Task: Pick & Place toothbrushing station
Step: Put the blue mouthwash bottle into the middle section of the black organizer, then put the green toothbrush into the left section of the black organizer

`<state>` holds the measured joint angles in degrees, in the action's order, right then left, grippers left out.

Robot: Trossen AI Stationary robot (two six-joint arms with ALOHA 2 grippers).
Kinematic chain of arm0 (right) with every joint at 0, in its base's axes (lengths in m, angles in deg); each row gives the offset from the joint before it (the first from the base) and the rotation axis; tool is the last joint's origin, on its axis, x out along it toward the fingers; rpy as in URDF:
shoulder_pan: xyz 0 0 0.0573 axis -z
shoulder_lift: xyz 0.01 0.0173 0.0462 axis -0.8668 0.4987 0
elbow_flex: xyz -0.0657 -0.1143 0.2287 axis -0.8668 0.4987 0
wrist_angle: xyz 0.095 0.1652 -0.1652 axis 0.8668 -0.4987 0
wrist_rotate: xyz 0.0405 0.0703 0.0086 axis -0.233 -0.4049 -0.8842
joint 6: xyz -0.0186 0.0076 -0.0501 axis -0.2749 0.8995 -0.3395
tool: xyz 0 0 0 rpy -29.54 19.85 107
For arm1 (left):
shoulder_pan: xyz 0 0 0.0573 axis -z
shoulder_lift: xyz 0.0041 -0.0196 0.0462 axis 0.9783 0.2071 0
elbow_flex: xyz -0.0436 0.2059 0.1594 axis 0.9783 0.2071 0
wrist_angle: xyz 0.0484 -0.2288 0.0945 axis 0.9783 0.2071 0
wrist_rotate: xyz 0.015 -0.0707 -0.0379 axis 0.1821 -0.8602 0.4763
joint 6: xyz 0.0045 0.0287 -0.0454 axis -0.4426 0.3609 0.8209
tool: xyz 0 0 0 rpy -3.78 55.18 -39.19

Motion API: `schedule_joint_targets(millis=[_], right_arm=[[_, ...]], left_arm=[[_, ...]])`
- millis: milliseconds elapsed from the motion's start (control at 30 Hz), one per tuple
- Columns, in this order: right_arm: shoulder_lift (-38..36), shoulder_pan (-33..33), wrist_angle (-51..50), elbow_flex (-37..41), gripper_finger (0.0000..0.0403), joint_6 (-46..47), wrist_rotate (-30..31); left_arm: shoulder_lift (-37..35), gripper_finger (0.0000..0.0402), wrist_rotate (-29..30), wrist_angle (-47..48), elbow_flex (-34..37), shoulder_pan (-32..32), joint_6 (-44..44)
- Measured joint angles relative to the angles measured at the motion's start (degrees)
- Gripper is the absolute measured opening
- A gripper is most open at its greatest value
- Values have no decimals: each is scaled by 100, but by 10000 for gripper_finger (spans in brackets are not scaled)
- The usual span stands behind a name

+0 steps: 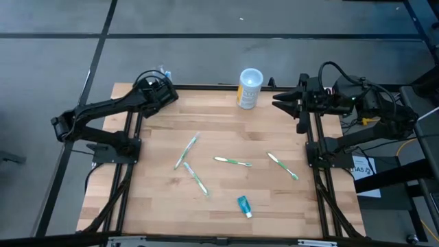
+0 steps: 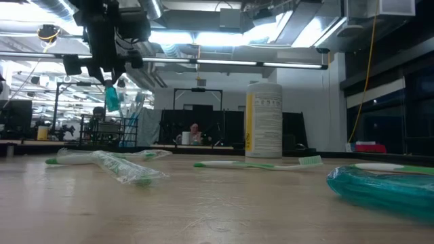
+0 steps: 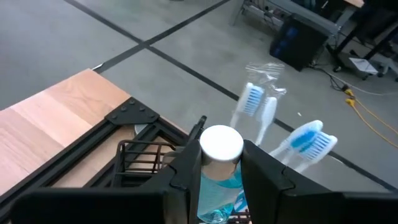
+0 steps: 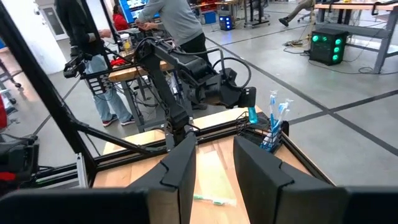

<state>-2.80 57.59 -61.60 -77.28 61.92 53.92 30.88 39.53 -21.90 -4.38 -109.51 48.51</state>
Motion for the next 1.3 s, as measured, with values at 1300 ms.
schedule_joint_targets(millis=[1300], right_arm=[[3,-1,177,2,110,145,211]], left_arm=[[-297,181,-376,-2269,721,78,-2274]])
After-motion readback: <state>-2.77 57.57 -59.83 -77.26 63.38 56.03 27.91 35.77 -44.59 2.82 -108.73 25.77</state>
